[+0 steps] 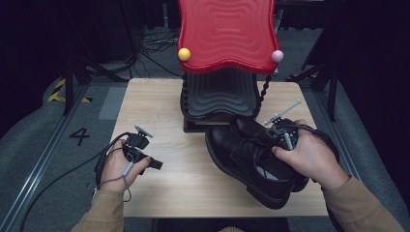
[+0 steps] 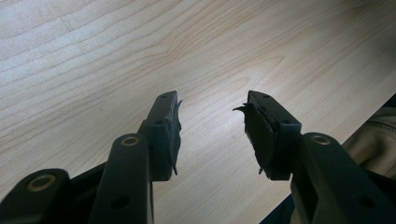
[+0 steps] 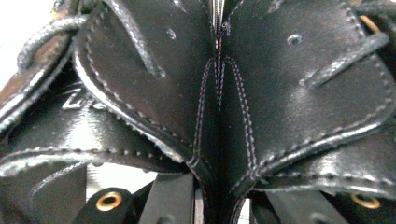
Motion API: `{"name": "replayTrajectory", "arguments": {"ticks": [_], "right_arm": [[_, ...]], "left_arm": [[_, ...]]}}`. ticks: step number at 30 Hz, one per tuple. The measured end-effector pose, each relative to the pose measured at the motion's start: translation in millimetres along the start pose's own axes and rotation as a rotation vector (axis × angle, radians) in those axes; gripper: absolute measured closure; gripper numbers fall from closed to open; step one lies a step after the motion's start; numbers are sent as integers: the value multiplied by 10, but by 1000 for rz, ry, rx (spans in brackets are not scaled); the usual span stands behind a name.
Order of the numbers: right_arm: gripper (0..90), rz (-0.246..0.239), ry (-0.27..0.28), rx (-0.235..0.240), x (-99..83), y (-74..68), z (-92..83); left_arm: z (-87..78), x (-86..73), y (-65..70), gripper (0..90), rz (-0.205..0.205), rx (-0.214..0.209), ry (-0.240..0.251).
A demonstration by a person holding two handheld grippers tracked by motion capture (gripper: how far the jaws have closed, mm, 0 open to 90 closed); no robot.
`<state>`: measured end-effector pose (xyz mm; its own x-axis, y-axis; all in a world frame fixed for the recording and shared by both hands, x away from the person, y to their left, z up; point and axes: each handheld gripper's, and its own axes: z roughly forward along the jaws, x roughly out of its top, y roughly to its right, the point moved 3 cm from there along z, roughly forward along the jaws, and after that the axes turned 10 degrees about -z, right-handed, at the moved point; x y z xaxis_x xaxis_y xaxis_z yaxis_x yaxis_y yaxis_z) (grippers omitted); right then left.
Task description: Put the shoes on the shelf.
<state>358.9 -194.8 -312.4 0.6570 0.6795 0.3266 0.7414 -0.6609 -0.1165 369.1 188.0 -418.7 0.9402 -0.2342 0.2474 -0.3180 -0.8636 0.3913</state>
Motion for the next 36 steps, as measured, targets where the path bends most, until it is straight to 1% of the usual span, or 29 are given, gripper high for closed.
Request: {"name": "replayTrajectory", "arguments": {"ticks": [3,4,11,14,17,19,20,21,24,29,30,33,35,36], "right_arm": [[817,-16,5,-5,12,-27,-96],[817,-16,5,-5,12,-27,-96],[817,-35,16,-11,73,-58,-334],[817,-45,18,-13,116,-63,-470],[817,-52,28,-25,156,-68,-622],[816,-50,33,-20,179,-65,-708],[816,-50,33,-20,179,-65,-708],[817,-52,40,-20,197,-61,-769],[817,-47,42,-29,224,-57,-846],[817,-45,55,-29,289,-34,-995],[817,-45,55,-29,289,-34,-995],[817,-44,66,-28,324,-31,-1113],[816,-44,74,-19,344,-30,-1190],[816,-44,77,-21,354,-35,-1227]], "left_arm": [[-5,0,-3,553,2,1,0],[-5,0,-3,553,2,1,0],[-25,-10,-30,554,-8,-6,7],[-33,-15,-47,554,-13,-8,8],[-40,-17,-56,553,-19,-7,11],[-41,-17,-63,552,-17,-6,9],[-41,-17,-63,551,-17,-6,9],[-41,-19,-65,550,-20,-4,8],[-49,-22,-76,548,-22,5,2],[-58,-33,-90,545,-30,7,6],[-58,-33,-90,543,-30,7,6],[-63,-57,-119,541,-37,15,-2],[-69,-78,-131,541,-54,23,0],[-74,-87,-141,541,-52,27,-3]]}}
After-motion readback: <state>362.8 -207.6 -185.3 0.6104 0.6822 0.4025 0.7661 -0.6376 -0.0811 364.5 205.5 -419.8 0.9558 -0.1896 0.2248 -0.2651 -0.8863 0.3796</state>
